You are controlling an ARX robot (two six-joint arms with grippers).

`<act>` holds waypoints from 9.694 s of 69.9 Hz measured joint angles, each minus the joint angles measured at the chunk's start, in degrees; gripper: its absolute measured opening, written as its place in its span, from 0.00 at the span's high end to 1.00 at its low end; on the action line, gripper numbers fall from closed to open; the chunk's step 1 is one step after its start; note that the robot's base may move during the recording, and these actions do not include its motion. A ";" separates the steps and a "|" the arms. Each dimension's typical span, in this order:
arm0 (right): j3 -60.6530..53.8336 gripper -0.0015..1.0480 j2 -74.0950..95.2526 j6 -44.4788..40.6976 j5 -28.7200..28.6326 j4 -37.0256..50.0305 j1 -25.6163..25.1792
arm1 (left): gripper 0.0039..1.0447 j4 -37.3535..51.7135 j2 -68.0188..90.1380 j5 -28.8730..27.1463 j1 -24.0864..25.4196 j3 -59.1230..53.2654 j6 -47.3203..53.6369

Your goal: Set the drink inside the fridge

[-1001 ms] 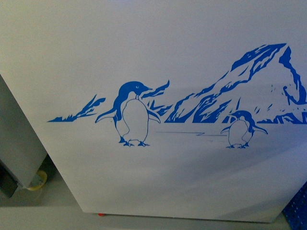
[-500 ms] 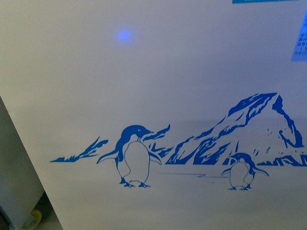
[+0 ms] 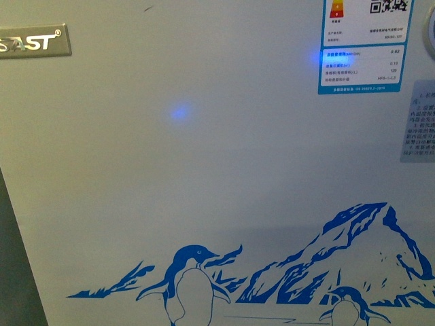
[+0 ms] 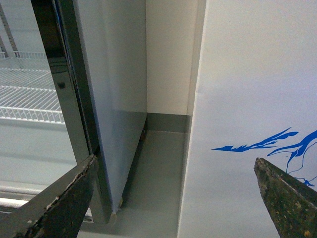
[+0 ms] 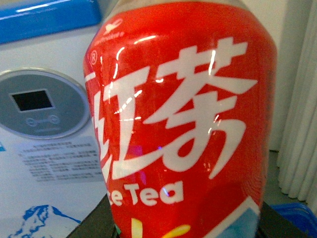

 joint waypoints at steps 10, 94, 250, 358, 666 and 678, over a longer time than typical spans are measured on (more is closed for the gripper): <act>-0.07 0.64 -4.70 1.79 4.11 -3.13 6.86 | 0.08 0.00 0.00 0.00 0.00 0.00 0.00; -8.00 0.64 -15.26 -10.49 50.97 -3.17 50.45 | 0.08 0.00 0.00 0.02 0.00 0.00 0.00; -8.46 0.64 -15.34 -10.80 50.69 -2.99 50.58 | 0.08 -0.04 0.07 0.48 0.09 0.02 -0.22; -8.46 0.64 -15.34 -10.80 50.69 -2.99 50.69 | 0.08 -2.12 102.03 38.47 -24.35 70.93 62.03; 51.36 0.64 91.80 -97.24 34.93 12.76 53.18 | 0.98 10.69 10.38 0.02 0.13 0.00 -0.55; 52.57 0.64 94.55 -96.85 34.91 13.59 53.09 | 0.98 0.94 2.16 0.02 0.11 0.00 -0.48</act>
